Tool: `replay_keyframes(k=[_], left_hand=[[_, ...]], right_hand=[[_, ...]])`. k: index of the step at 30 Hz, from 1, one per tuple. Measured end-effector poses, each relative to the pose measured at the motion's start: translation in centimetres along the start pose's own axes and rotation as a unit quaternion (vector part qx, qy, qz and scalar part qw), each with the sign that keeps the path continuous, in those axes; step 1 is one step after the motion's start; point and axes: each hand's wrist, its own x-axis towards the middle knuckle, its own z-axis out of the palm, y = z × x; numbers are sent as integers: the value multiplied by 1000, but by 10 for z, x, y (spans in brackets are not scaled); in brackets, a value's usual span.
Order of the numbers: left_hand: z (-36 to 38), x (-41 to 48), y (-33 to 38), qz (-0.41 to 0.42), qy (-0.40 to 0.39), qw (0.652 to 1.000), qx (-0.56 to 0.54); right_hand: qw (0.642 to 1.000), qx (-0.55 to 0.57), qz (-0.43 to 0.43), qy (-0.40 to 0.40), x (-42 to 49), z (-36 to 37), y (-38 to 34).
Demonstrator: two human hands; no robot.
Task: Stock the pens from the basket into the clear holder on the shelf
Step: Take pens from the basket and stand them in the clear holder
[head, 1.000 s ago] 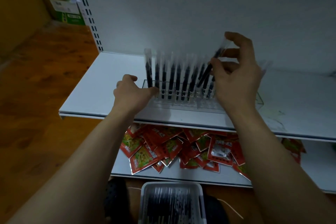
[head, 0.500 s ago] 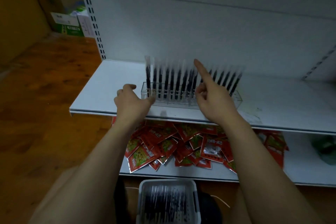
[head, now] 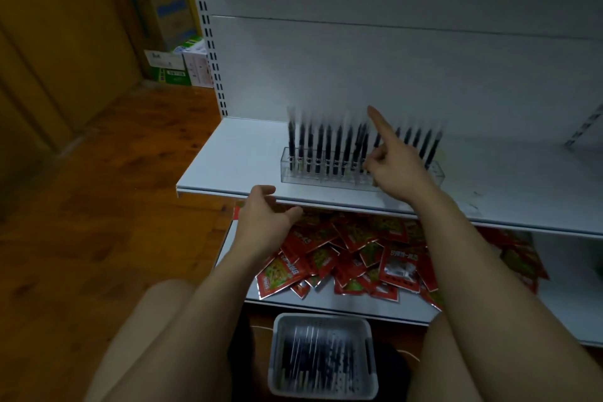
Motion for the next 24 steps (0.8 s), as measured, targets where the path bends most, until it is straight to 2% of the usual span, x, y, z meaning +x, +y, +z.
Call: replay_keyframes(k=[7, 11, 14, 16, 19, 22, 24], left_hand=[[10, -2, 10, 30, -11, 999, 25], [15, -2, 10, 39, -17, 999, 26], [19, -3, 8, 51, -23, 998, 29], [26, -6, 2, 67, -41, 996, 42], [38, -9, -19, 96, -64, 985, 131], [47, -13, -50, 105, -115, 964, 216], [49, -16, -73, 109, -140, 948, 264]], right_hand=[[999, 29, 35, 2, 22, -8, -6], [997, 54, 3, 63, 7, -8, -6], [997, 42, 19, 69, -24, 2, -6], [999, 21, 39, 15, -44, 13, -6], [990, -48, 55, -122, -63, 38, -1], [963, -131, 62, -229, -82, 62, 16], [944, -141, 98, -281, -99, 79, 36]])
